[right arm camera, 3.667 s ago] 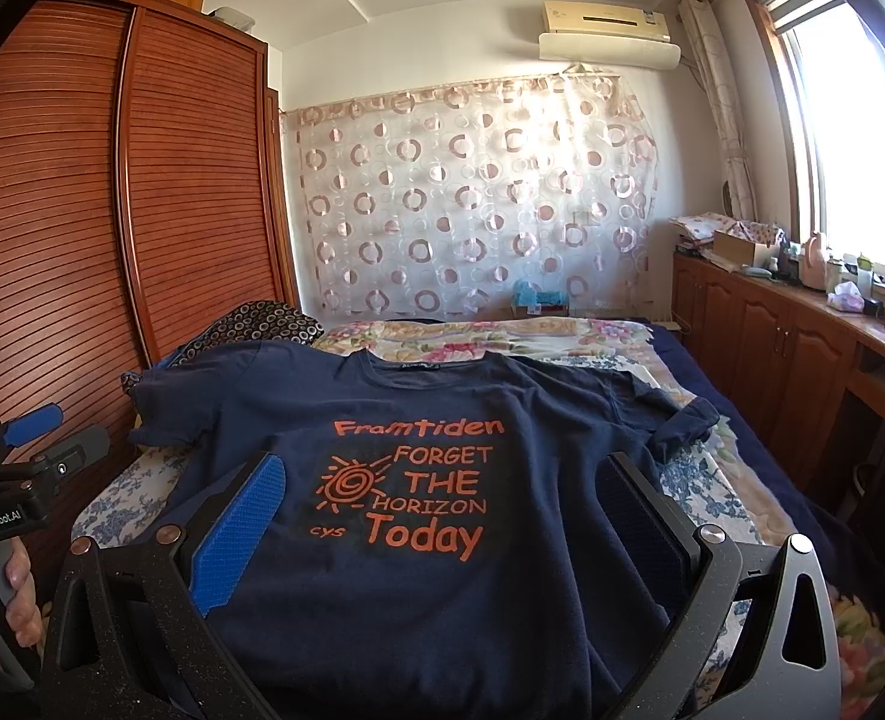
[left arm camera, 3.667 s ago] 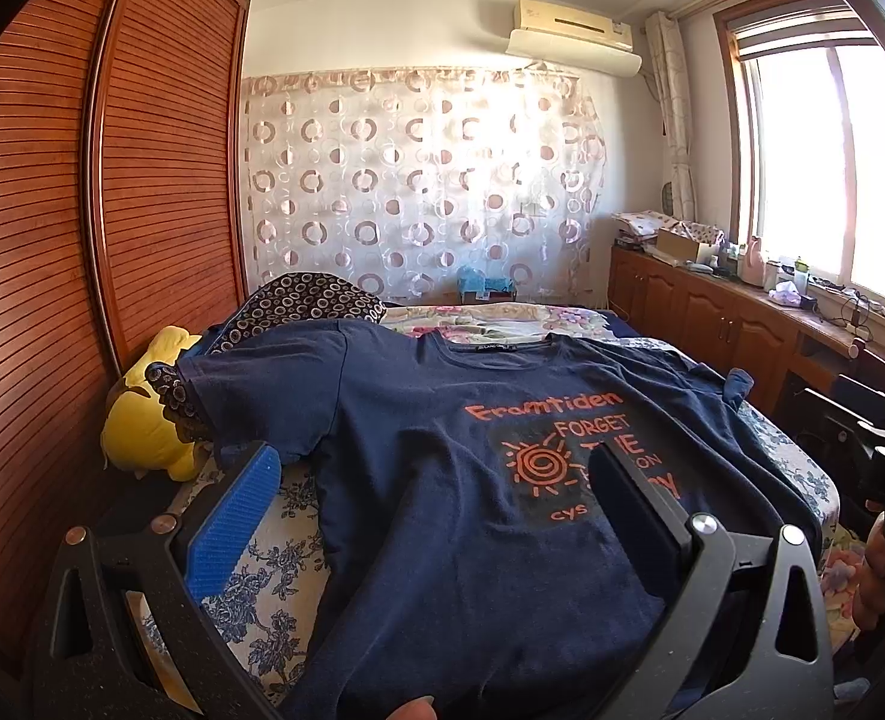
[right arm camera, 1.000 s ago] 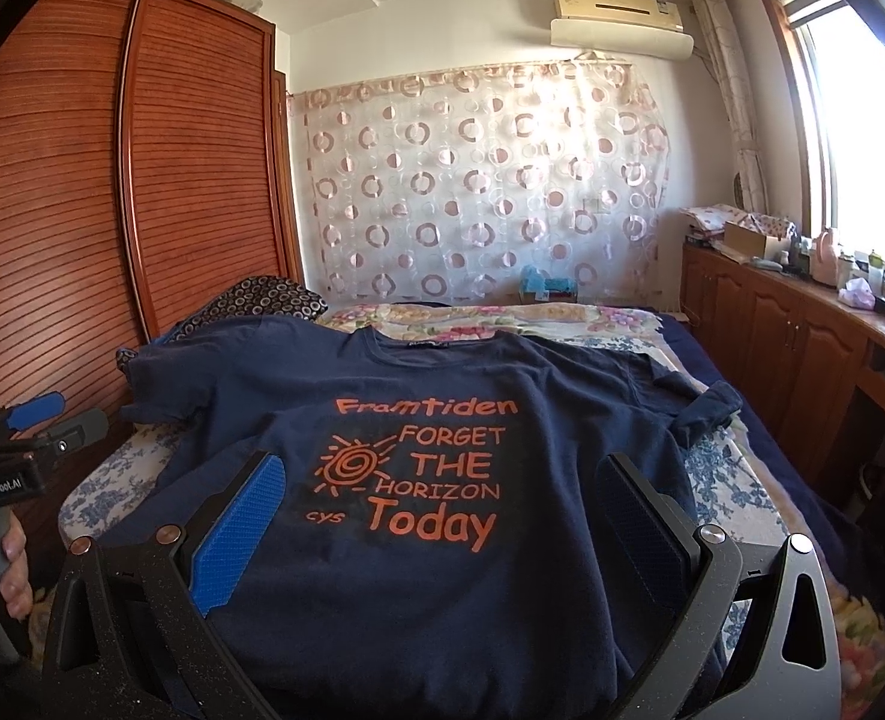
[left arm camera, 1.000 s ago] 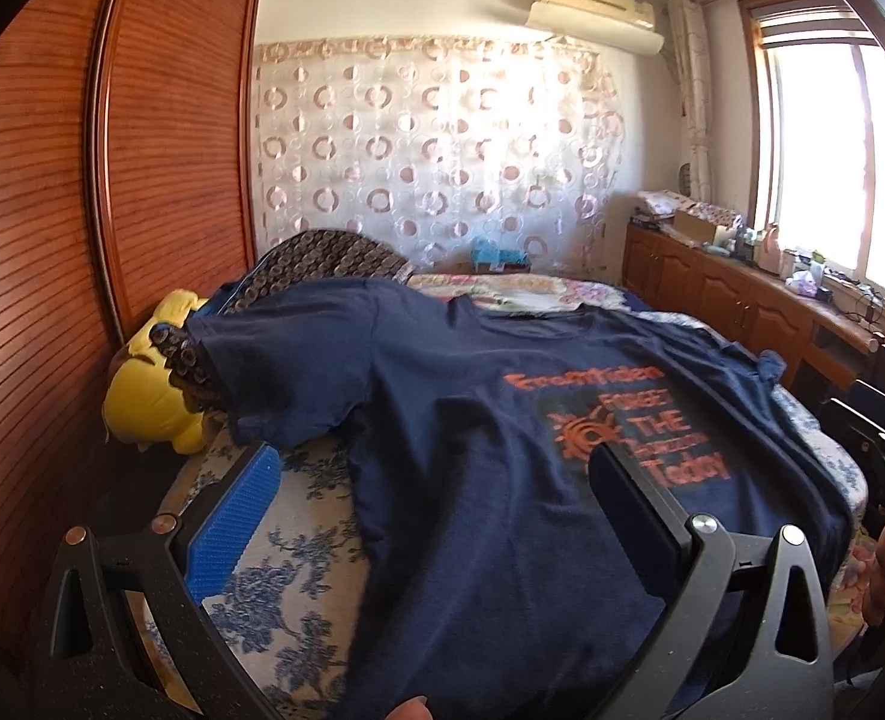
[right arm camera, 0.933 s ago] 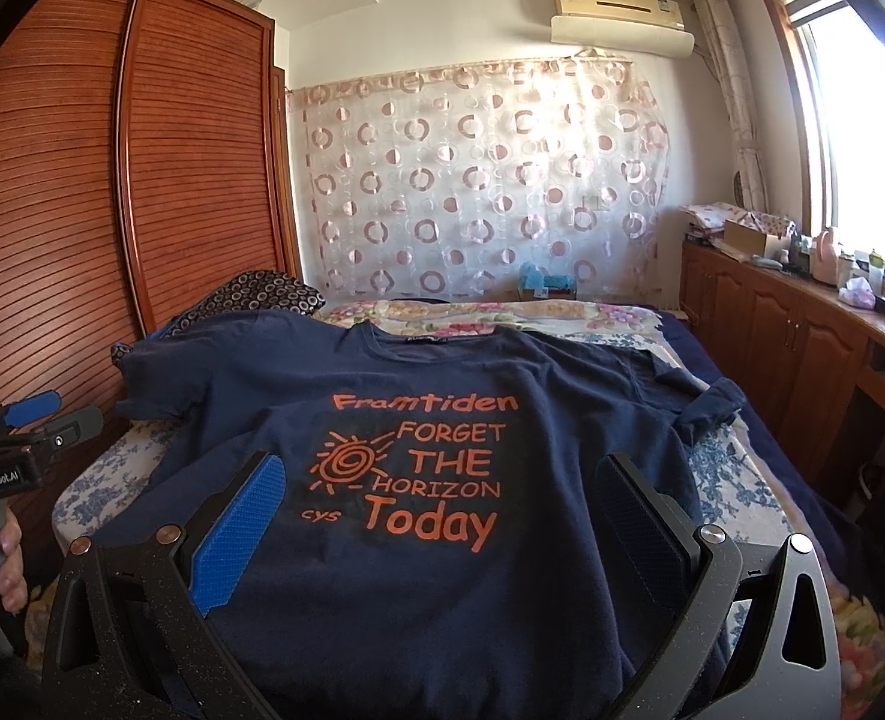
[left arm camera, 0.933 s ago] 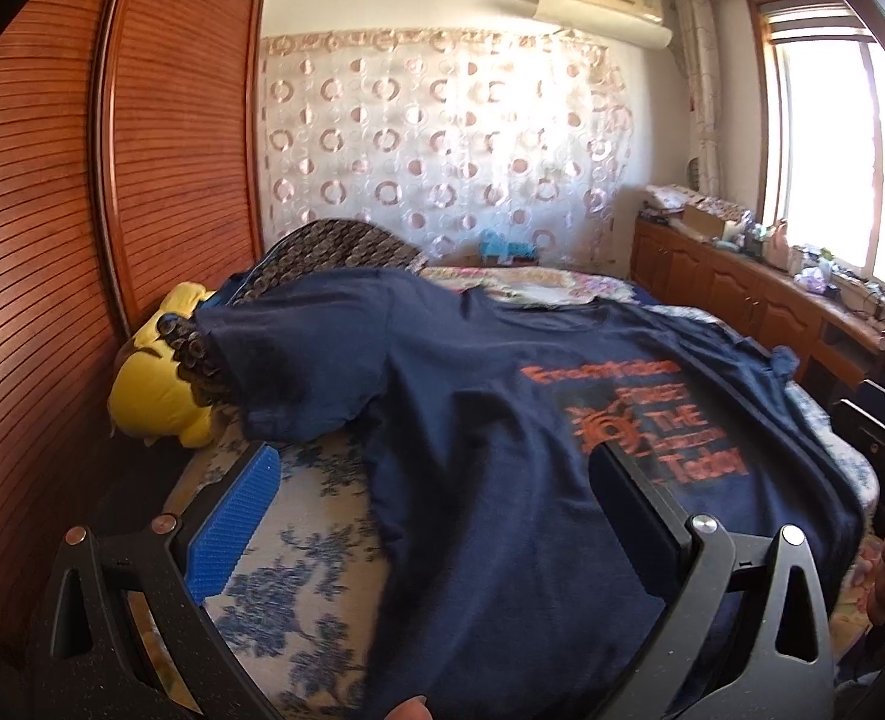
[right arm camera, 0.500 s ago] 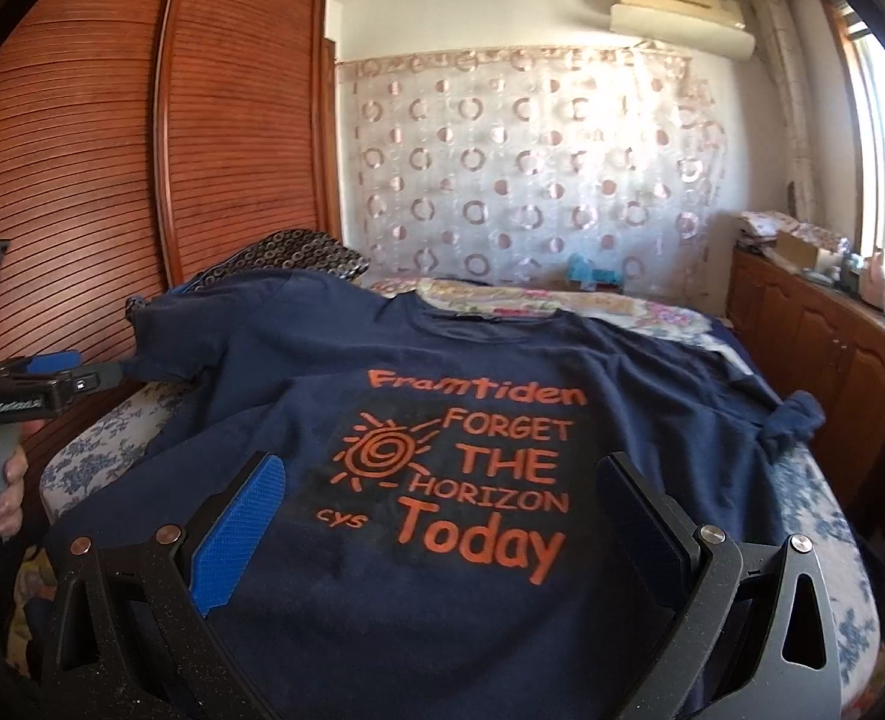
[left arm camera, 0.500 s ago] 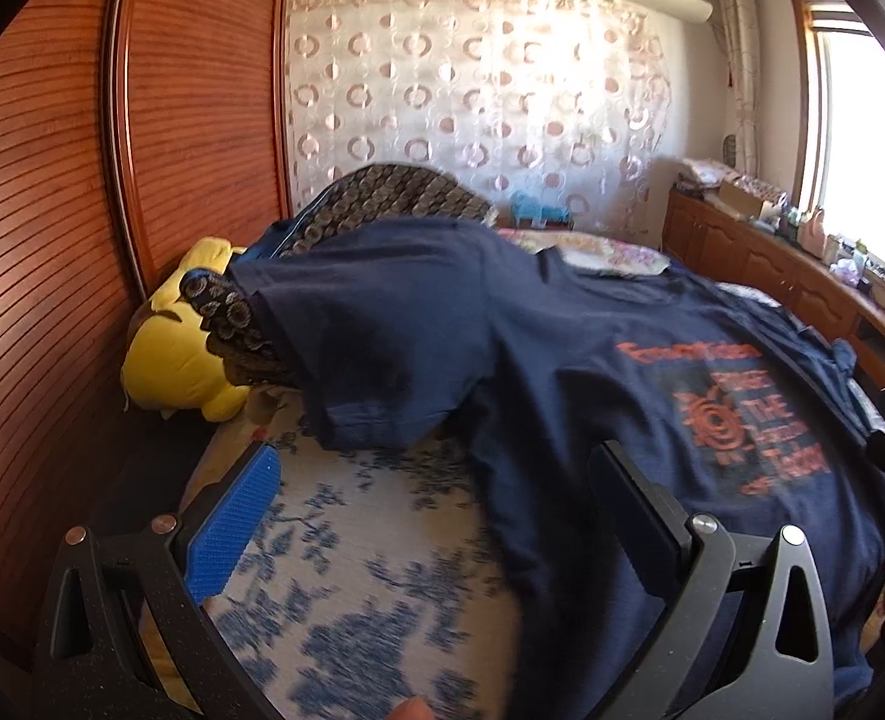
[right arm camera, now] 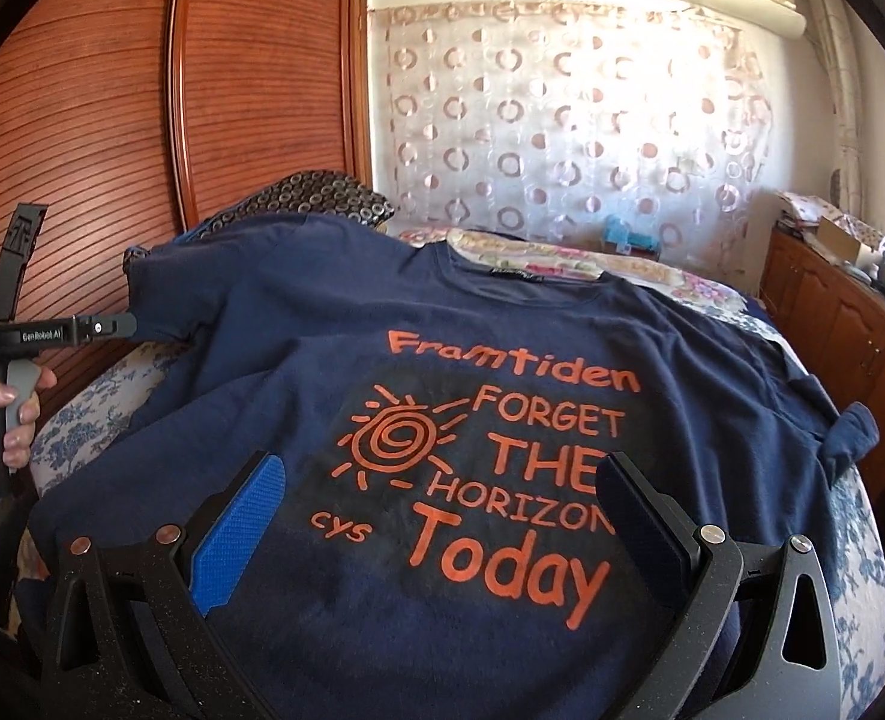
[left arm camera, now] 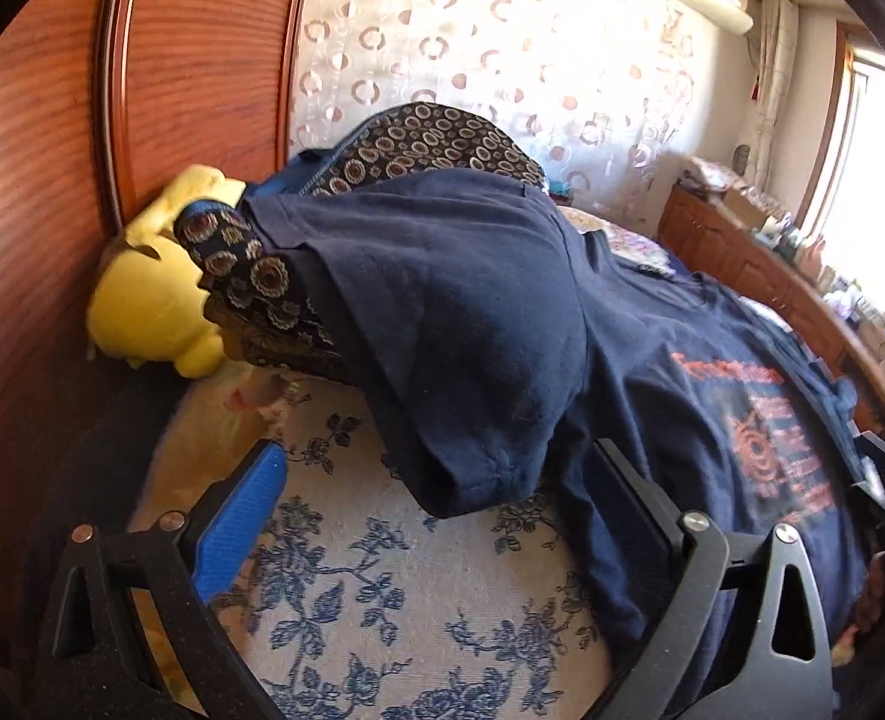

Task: Fold small clothes
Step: 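Move the left tool toward the sleeve nearest it and lower, then grasp the sleeve with the left tool and fold it across the shirt body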

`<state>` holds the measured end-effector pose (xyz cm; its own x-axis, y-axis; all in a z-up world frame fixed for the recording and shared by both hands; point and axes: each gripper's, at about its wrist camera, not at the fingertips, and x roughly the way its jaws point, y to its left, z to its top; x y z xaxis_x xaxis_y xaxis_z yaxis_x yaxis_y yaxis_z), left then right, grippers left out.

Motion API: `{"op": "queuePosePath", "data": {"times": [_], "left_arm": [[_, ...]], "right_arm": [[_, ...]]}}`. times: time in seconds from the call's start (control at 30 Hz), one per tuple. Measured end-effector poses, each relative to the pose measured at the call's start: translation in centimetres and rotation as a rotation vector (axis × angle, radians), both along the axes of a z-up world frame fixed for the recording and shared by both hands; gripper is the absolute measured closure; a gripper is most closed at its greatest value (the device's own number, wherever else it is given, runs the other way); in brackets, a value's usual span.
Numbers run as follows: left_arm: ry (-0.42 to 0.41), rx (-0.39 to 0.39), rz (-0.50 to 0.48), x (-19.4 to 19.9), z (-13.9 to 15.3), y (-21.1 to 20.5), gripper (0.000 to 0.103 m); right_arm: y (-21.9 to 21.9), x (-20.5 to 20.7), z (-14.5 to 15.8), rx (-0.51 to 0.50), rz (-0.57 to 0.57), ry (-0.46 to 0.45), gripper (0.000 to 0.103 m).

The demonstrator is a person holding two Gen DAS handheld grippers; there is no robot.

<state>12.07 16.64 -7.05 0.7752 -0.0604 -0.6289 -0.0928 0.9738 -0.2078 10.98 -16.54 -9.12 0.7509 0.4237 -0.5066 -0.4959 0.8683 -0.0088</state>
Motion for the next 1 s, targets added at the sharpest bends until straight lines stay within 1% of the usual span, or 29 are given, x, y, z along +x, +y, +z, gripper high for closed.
{"op": "queuePosePath", "data": {"times": [0.1, 0.17, 0.3, 0.33, 0.37, 0.4, 0.43, 0.47, 0.53, 0.63, 0.8, 0.87, 0.93, 1.0], "left_arm": [[-0.004, -0.087, -0.045, -0.1, -0.1, 0.3, 0.019], [-0.015, -0.117, -0.070, -0.3, 0.1, 0.0, 0.034], [-0.010, -0.121, -0.088, 0.0, 0.1, -0.2, 0.049], [-0.001, -0.118, -0.084, 0.1, 0.1, -0.1, 0.056], [0.004, -0.111, -0.079, 0.1, 0.1, -0.2, 0.068], [0.005, -0.106, -0.075, 0.1, 0.1, -0.1, 0.072], [0.000, -0.099, -0.077, 0.1, 0.4, -0.3, 0.082], [-0.012, -0.089, -0.080, 0.0, 0.6, -0.4, 0.090], [-0.043, -0.045, -0.092, -0.2, 1.7, -1.0, 0.094], [-0.068, 0.006, -0.134, 0.1, 3.4, -2.4, 0.096], [-0.076, 0.060, -0.211, 2.4, 5.5, -5.5, 0.096], [-0.061, 0.073, -0.255, 3.5, 5.7, -7.0, 0.096], [-0.030, 0.088, -0.300, 4.5, 5.2, -8.8, 0.096], [-0.013, 0.104, -0.324, 4.7, 4.7, -10.0, 0.096]], "right_arm": [[0.0, 1.1, 0.1, -0.011, 0.014, 0.024, 0.000], [-0.1, 1.7, 0.1, -0.017, 0.021, 0.044, 0.000], [-0.7, 2.1, 0.5, -0.011, 0.016, 0.044, 0.000], [-0.7, 2.1, 0.5, -0.013, 0.016, 0.040, 0.000], [-0.7, 2.1, 0.6, -0.014, 0.016, 0.036, 0.000], [-0.8, 2.0, 0.7, -0.016, 0.015, 0.033, 0.000], [-0.4, 2.0, 0.6, -0.018, 0.013, 0.027, 0.000], [-0.1, 1.9, 0.4, -0.021, 0.011, 0.023, 0.000], [0.4, 2.0, 0.3, -0.025, 0.007, 0.023, 0.000], [1.3, 2.2, -0.1, -0.025, 0.000, 0.023, 0.000], [1.3, 2.0, -0.2, -0.017, -0.014, 0.021, 0.000], [1.1, 2.0, -0.2, -0.010, -0.021, 0.020, 0.000], [1.0, 2.0, -0.2, -0.007, -0.026, 0.023, 0.000], [0.9, 1.9, -0.3, 0.000, -0.032, 0.024, 0.000]]}}
